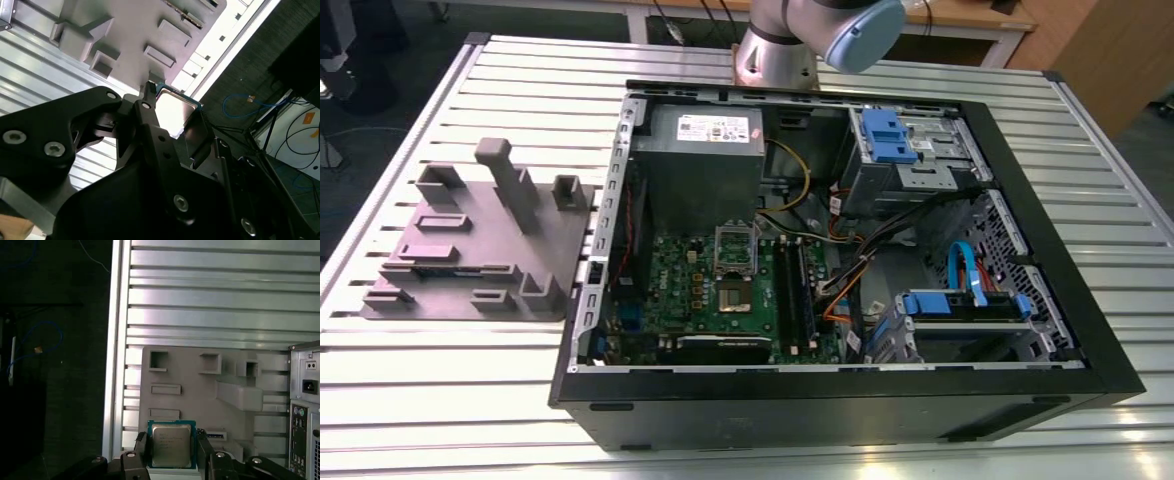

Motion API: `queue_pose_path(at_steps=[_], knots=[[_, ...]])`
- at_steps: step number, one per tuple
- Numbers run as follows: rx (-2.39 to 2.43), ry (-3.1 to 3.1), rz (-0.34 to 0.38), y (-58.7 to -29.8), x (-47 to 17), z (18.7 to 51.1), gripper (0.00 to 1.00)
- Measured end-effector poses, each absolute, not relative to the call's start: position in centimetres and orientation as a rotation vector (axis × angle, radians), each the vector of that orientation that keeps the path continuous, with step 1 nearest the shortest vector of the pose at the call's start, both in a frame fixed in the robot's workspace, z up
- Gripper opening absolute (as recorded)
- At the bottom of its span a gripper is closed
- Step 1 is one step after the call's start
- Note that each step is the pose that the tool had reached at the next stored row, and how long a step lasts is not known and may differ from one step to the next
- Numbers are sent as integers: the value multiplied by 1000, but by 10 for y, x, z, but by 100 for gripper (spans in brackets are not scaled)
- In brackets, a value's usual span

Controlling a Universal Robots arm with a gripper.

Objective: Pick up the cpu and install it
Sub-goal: 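Pick up the cpu and move it towards the insertion slot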

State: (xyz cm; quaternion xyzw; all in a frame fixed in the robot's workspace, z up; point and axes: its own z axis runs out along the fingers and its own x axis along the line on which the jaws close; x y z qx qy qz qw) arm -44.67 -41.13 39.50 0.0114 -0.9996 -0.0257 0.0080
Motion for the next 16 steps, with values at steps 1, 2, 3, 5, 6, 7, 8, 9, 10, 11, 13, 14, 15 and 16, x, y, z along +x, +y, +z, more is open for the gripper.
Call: queue_pose_path(at_steps=[1, 2, 3, 5, 6, 7, 8, 9, 10, 11, 13, 14, 15, 16], knots=[[36, -3124, -80, -411, -447, 395, 47], [36, -3124, -80, -411, -446, 395, 47], [36, -3124, -80, -411, -445, 395, 47], [36, -3124, -80, -411, -445, 395, 47], [36, -3124, -80, -411, -445, 395, 47], [36, -3124, -80, -411, -445, 395, 47], [36, -3124, -80, -411, -445, 395, 47], [36, -3124, -80, -411, -445, 395, 47], [36, -3124, -80, -411, -444, 395, 47], [36, -3124, -80, -411, -444, 395, 47], [36, -3124, -80, -411, -444, 395, 47], [36, -3124, -80, -411, -444, 395, 47], [36, -3124, -80, -411, -443, 395, 47], [36, -3124, -80, -411, -441, 395, 47]])
